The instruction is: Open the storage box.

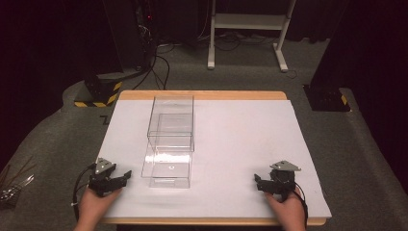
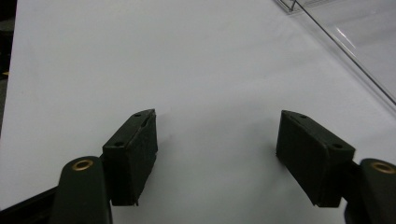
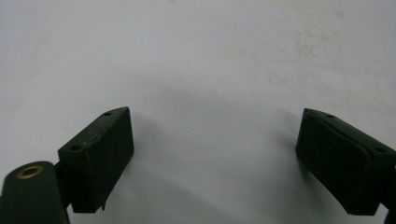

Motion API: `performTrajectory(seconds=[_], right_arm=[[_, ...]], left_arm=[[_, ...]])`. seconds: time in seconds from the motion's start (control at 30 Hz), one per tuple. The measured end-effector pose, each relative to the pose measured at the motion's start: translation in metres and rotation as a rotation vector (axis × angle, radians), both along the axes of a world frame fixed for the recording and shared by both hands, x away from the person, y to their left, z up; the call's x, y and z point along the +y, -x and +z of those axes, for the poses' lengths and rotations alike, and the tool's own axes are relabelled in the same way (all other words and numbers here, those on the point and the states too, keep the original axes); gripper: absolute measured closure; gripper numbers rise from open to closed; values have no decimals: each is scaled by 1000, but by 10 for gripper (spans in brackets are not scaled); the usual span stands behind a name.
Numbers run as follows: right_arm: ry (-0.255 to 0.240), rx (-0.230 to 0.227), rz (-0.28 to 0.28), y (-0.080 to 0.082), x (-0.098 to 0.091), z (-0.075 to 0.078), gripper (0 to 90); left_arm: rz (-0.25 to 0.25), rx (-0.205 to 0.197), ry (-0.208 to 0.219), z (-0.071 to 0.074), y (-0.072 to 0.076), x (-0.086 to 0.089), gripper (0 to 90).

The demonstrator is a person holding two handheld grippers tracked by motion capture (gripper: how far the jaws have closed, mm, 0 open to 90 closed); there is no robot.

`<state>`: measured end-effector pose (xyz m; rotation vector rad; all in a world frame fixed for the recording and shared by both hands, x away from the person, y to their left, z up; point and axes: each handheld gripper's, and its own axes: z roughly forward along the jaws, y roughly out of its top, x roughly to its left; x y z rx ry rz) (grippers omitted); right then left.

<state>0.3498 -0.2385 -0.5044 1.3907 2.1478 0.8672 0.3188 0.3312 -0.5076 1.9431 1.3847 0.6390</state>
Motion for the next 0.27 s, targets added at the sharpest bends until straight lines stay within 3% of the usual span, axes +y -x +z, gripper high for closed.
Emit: performTrajectory(seconds=[0.27], right_arm=[[-1,0,0,0,0,0,114]], left_arm=[[-1,-1,4,0,0,0,291]])
